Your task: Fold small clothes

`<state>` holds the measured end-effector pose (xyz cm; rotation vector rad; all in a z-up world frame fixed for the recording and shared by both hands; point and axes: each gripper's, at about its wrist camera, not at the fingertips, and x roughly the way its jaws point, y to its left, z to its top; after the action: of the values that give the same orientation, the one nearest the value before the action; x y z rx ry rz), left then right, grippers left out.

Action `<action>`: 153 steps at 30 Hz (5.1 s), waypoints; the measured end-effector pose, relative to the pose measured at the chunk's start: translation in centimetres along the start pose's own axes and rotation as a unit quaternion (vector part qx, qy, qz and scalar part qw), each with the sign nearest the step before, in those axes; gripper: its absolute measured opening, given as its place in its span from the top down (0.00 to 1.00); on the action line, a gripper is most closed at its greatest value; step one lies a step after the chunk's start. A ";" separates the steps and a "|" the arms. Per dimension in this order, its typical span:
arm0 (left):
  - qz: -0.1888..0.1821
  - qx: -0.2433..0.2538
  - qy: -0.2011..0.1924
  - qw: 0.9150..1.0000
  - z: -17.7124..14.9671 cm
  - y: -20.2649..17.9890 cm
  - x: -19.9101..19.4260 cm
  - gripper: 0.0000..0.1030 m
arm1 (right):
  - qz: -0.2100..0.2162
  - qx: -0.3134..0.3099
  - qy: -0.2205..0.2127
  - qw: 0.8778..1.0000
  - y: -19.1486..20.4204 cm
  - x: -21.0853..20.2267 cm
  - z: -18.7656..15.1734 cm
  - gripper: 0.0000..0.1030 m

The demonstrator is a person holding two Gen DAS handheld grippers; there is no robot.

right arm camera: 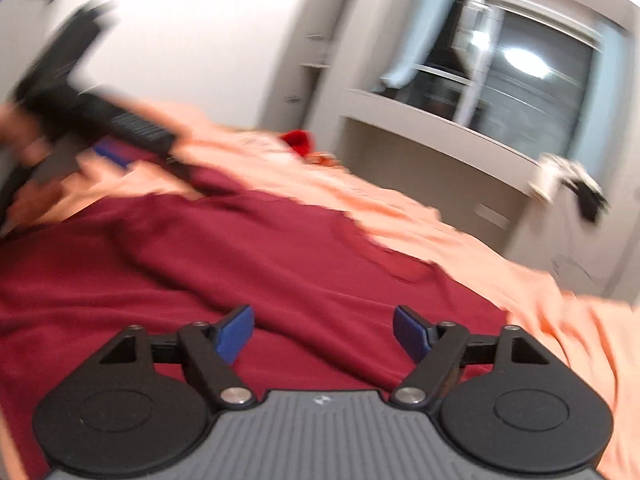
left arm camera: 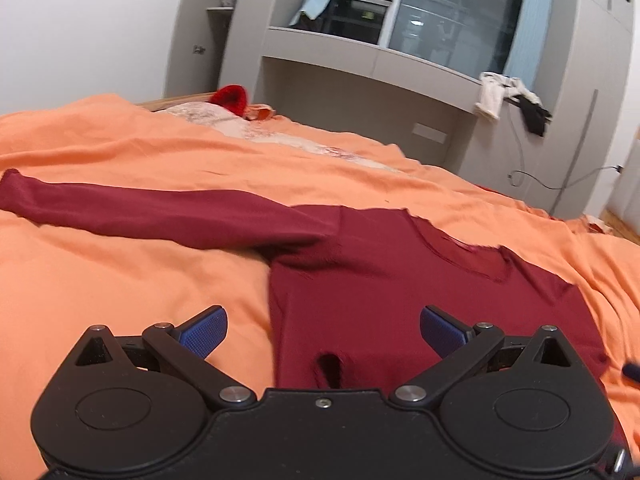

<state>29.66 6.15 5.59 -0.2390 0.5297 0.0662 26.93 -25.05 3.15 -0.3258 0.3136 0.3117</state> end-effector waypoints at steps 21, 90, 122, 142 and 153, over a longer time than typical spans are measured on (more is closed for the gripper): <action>0.006 -0.060 -0.011 0.998 1.6 4.7 -1.0 0.01 | 0.250 -0.153 0.035 0.955 11.8 4.9 5.5 0.57; -0.028 0.037 0.060 0.997 -0.8 0.5 1.0 0.01 | 0.258 -0.273 0.124 0.918 8.3 4.5 4.4 0.56; -0.149 0.019 0.112 0.982 -0.5 -1.9 3.7 0.02 | 0.203 0.066 0.026 0.976 3.1 -3.8 0.4 0.49; -0.151 0.056 0.102 0.982 -1.4 -3.5 3.0 0.01 | 0.210 -0.022 0.070 0.975 6.4 -6.1 -0.4 0.90; -0.134 0.125 0.061 0.981 -2.4 -5.5 1.5 0.01 | 0.210 -0.025 0.074 0.974 6.4 -5.9 -1.2 0.89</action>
<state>30.46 0.19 4.01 -0.0673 0.6172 -0.2769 19.04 -21.18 2.42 -0.3324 0.5234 0.7153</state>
